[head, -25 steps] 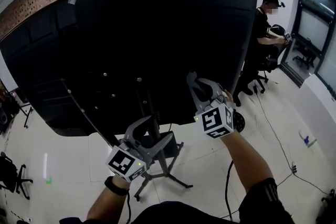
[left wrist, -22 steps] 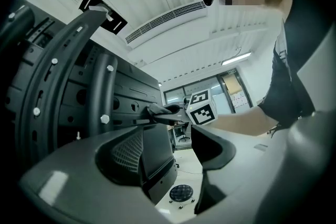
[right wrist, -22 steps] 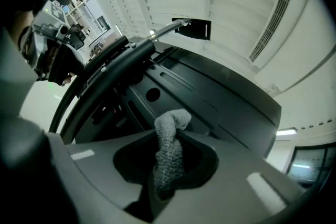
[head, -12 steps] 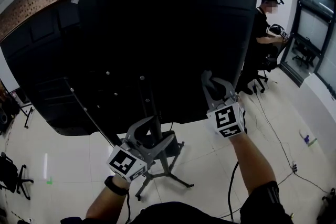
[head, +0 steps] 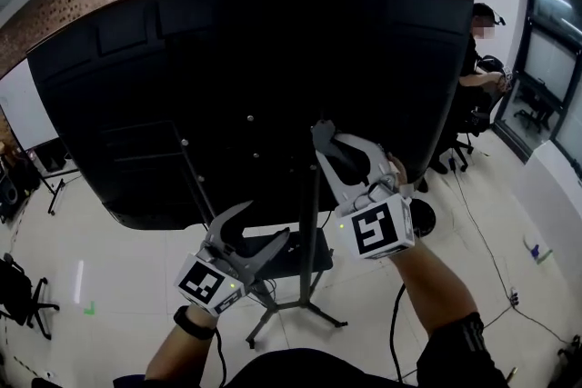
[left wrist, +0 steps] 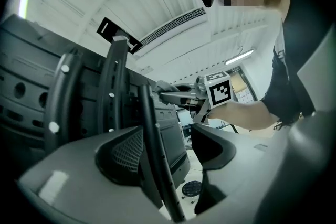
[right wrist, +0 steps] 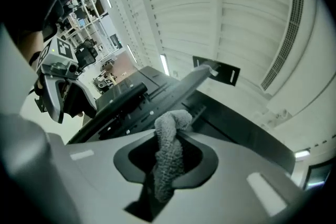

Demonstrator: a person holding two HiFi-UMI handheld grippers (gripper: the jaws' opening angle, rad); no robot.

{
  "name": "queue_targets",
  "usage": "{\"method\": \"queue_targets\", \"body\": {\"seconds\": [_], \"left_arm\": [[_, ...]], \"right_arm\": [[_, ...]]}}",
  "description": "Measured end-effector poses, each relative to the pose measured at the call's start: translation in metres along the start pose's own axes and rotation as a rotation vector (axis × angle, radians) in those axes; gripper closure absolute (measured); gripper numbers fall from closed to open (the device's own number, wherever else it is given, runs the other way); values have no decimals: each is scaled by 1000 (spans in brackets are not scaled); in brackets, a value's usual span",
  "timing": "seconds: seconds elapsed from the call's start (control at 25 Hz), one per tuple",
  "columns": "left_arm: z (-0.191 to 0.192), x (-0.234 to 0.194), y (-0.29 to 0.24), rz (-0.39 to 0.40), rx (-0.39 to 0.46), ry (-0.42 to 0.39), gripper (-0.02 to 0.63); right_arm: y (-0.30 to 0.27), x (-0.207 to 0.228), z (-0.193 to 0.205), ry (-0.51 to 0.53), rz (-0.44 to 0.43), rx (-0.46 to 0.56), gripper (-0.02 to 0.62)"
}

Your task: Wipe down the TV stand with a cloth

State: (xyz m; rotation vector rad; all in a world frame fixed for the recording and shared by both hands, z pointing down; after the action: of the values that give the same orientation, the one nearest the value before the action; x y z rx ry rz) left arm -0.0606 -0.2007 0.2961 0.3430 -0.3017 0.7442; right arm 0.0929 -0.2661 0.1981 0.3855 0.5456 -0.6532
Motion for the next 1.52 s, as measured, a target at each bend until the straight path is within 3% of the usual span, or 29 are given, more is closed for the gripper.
{"method": "queue_targets", "body": {"seconds": [0.36, 0.56, 0.84, 1.12, 1.52], "left_arm": [[-19, -86, 110, -141, 5, -59, 296], [-22, -116, 155, -187, 4, -76, 296], [-13, -147, 199, -212, -6, -70, 298], [2, -172, 227, -234, -14, -49, 298], [12, -180, 234, -200, 3, -20, 298]], "right_arm": [[-78, -101, -94, 70, -98, 74, 534], [-123, -155, -127, 126, -167, 58, 532], [-189, -223, -151, 298, -191, 7, 522], [-251, -273, -157, 478, -202, -110, 522], [-261, -268, -143, 649, -111, -251, 526]]}}
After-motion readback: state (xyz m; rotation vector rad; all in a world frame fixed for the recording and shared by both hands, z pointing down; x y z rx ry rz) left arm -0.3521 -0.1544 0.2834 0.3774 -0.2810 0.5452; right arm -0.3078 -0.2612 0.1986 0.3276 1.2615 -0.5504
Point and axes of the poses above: the fingertips, and each gripper's own axes: y backward along the fingers, x to its right, z out of its underside, the point moved 7 cm from there along y, backward along the fingers, and after that the axes turned 12 degrees about -y, right-handed, at the moved point
